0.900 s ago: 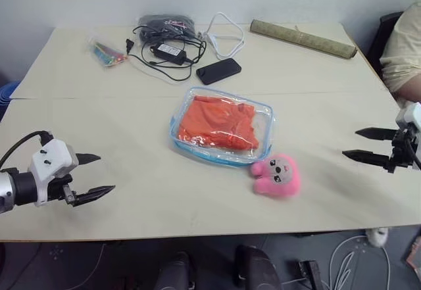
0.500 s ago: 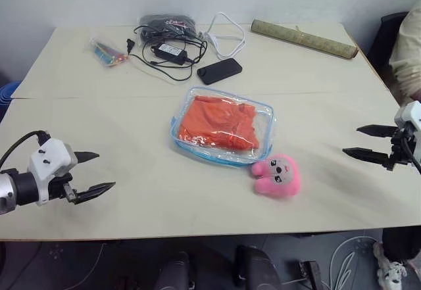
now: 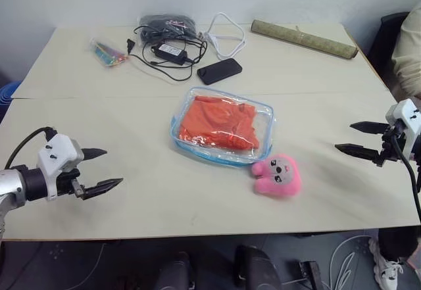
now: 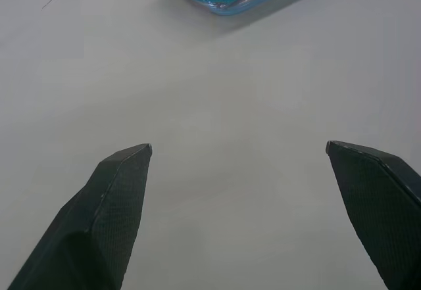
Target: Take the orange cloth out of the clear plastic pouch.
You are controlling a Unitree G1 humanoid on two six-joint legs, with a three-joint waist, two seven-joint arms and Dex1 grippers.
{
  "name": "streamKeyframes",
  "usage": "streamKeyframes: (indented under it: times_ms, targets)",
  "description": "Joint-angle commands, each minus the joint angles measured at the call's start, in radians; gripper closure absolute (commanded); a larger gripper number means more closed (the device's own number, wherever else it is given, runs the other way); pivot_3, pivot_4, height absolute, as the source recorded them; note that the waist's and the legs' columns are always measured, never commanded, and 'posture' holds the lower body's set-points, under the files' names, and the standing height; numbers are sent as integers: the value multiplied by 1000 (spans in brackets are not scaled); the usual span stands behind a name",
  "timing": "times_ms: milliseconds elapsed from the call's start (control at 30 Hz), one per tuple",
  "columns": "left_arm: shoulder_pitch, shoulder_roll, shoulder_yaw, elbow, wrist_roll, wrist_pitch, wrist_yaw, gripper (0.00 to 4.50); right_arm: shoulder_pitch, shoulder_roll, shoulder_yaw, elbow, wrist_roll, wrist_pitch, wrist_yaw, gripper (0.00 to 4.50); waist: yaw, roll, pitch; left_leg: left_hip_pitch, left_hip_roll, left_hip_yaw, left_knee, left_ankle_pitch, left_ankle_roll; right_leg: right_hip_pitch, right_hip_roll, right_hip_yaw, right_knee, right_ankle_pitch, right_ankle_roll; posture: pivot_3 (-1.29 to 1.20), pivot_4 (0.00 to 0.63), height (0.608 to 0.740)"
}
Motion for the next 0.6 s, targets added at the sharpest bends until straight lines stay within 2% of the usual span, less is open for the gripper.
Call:
streamKeyframes:
  times_ms: [33,233,367,600]
  targets:
    - [-20,15,23,-35,-50,43,-9,28,11,-6,-27,-61,41,39,18,0,0,0,0,0,0,0,0,0,0,0,0,0,0,0,0,0,150,740]
    - [-44,26,23,-40,-71,36,-41,28,31,-15,-28,-108,58,72,28,0,1,0,0,0,0,0,0,0,0,0,0,0,0,0,0,0,150,740]
    - [-103,51,-19,-53,-94,38,-92,28,38,-24,-35,-192,94,133,45,0,1,0,0,0,0,0,0,0,0,0,0,0,0,0,0,0,150,740]
    - [-332,114,-218,-30,-35,-61,-200,28,70,-27,-57,-500,210,276,38,0,7,0,0,0,-1,0,1,0,0,0,0,1,1,0,0,0,150,740]
